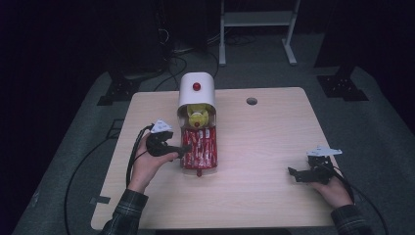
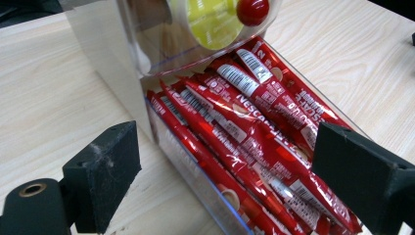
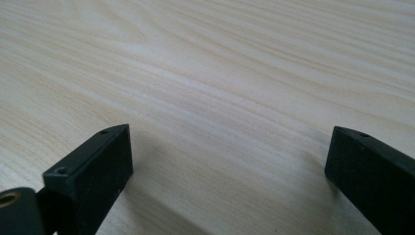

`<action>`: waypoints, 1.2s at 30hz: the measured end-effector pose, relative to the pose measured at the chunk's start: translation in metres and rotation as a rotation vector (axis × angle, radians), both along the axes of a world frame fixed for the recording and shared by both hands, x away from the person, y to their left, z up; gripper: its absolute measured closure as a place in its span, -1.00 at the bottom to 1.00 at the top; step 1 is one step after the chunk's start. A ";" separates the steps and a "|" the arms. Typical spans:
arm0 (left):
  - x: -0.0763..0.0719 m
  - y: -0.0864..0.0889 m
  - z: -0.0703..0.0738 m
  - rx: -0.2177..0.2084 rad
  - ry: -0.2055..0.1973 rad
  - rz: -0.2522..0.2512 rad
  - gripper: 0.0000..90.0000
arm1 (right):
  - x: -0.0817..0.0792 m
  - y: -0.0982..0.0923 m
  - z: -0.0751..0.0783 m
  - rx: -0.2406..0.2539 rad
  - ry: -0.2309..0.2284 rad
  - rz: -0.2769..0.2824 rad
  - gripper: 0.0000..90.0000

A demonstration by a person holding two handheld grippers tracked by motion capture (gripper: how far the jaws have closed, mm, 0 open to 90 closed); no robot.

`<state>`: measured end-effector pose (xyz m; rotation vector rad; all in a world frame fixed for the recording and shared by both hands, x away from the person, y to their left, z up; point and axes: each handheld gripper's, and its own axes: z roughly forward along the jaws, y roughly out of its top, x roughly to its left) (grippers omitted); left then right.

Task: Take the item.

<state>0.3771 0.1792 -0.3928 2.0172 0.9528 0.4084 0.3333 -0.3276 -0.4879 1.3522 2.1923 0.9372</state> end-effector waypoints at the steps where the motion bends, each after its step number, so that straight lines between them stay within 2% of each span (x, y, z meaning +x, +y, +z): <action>1: 0.000 -0.001 0.000 -0.003 -0.001 0.001 -0.77 | 0.000 0.000 0.000 0.000 0.001 0.000 -0.93; 14: 0.003 -0.014 -0.002 -0.009 -0.007 -0.024 -0.68 | 0.000 0.000 0.000 0.000 0.000 0.000 -0.93; 27: 0.006 -0.020 -0.012 -0.008 0.017 -0.042 -0.40 | 0.000 0.000 0.000 0.000 0.000 0.000 -0.93; 36: 0.008 -0.026 -0.015 -0.002 0.012 -0.050 -0.25 | 0.000 0.000 0.000 0.000 0.000 0.000 -0.93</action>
